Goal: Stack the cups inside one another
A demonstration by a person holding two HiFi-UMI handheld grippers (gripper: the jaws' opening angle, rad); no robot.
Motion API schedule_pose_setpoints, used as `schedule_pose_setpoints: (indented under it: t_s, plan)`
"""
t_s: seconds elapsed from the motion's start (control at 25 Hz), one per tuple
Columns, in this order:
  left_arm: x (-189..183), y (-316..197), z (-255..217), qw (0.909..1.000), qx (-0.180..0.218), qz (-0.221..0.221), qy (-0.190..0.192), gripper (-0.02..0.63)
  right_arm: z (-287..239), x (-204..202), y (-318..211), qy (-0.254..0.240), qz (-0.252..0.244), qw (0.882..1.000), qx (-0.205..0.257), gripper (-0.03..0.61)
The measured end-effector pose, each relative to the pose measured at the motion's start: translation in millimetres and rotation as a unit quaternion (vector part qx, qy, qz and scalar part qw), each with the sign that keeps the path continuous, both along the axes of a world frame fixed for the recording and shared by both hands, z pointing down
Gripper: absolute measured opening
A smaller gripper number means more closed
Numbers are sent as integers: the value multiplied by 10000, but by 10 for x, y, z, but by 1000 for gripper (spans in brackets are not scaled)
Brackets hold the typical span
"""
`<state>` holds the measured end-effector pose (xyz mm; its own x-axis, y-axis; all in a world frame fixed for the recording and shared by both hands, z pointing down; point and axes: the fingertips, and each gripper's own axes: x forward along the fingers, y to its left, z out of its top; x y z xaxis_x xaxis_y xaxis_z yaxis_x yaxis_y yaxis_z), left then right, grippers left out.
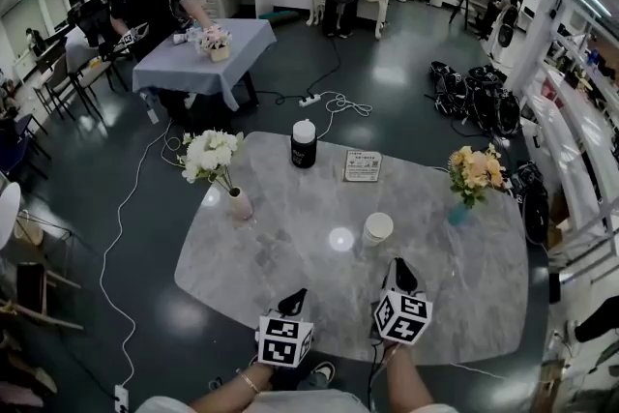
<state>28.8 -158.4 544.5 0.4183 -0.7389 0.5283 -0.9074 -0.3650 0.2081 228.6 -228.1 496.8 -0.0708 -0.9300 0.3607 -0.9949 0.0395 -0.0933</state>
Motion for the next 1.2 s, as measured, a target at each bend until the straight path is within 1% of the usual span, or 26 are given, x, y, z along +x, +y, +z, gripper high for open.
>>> schedule_pose_setpoints:
  t_s: [0.4,0.64,0.88,1.08,1.2]
  plan:
    - [-46,154,-139,9985,196,502,19,-3,-18,-74,500,-69,403,9992,2,26]
    - [-126,255,-277,9971,307,683,168,-3,-132,-150,843,-82,638,9979,23,25]
    - [-247,335,-353,9942,342,971,323,-3,-215,-373,1290,-138,996,9949,27,23]
    - [-301,431,-375,9898,368,1330,345,-3,-147,-649,1709,-336,1319,9907,-92,23]
    - [-320,469,-405,9886,390,1405,386,-3,-110,-753,1906,-369,1421,9891,-136,23]
